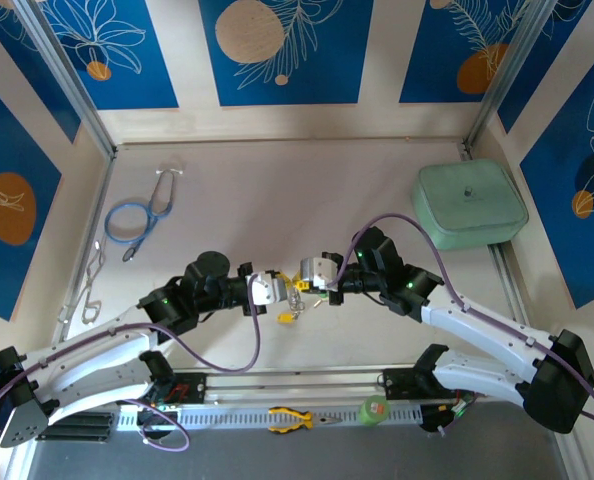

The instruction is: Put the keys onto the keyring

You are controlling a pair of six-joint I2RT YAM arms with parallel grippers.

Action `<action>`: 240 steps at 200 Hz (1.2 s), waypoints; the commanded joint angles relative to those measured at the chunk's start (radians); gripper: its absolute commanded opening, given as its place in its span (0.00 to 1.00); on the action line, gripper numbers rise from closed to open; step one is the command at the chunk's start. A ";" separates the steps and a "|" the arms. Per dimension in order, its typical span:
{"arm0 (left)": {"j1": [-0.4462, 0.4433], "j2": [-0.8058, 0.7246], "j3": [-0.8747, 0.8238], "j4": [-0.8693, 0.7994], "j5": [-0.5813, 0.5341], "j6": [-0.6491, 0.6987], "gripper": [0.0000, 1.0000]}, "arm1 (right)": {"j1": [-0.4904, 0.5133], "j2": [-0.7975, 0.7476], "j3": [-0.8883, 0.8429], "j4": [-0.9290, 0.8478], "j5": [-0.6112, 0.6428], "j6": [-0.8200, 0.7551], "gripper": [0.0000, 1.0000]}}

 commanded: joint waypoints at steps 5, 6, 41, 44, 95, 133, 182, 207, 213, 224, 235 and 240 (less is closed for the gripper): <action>-0.002 -0.010 0.010 0.038 0.023 -0.009 0.02 | 0.002 -0.011 0.002 0.029 -0.089 0.014 0.00; -0.002 -0.010 0.010 0.038 0.023 -0.010 0.02 | 0.001 -0.011 0.002 0.030 -0.091 0.015 0.00; -0.002 -0.018 0.000 0.044 -0.009 -0.025 0.15 | 0.002 -0.018 0.001 0.028 -0.132 0.030 0.00; -0.002 -0.018 -0.001 0.043 -0.010 -0.025 0.15 | 0.002 -0.018 0.001 0.028 -0.133 0.030 0.00; -0.003 -0.018 0.004 0.031 -0.011 -0.014 0.00 | 0.002 -0.021 -0.001 0.022 -0.138 0.034 0.00; -0.002 -0.037 -0.003 0.061 -0.047 0.008 0.00 | -0.027 -0.081 -0.051 0.076 -0.082 0.108 0.19; -0.005 -0.084 -0.051 0.157 -0.097 0.098 0.00 | -0.170 -0.125 -0.040 -0.073 0.203 0.468 0.21; -0.004 -0.086 -0.050 0.161 -0.111 0.121 0.00 | -0.186 -0.054 0.024 -0.183 0.296 0.649 0.20; -0.004 -0.087 -0.050 0.162 -0.111 0.122 0.00 | -0.187 -0.036 0.037 -0.202 0.312 0.680 0.19; -0.004 -0.089 -0.050 0.163 -0.110 0.124 0.00 | -0.187 -0.004 0.054 -0.225 0.328 0.712 0.17; -0.005 -0.090 -0.052 0.163 -0.110 0.126 0.00 | -0.186 0.019 0.062 -0.230 0.327 0.725 0.18; -0.004 -0.091 -0.052 0.162 -0.111 0.126 0.00 | -0.187 0.027 0.065 -0.231 0.329 0.738 0.19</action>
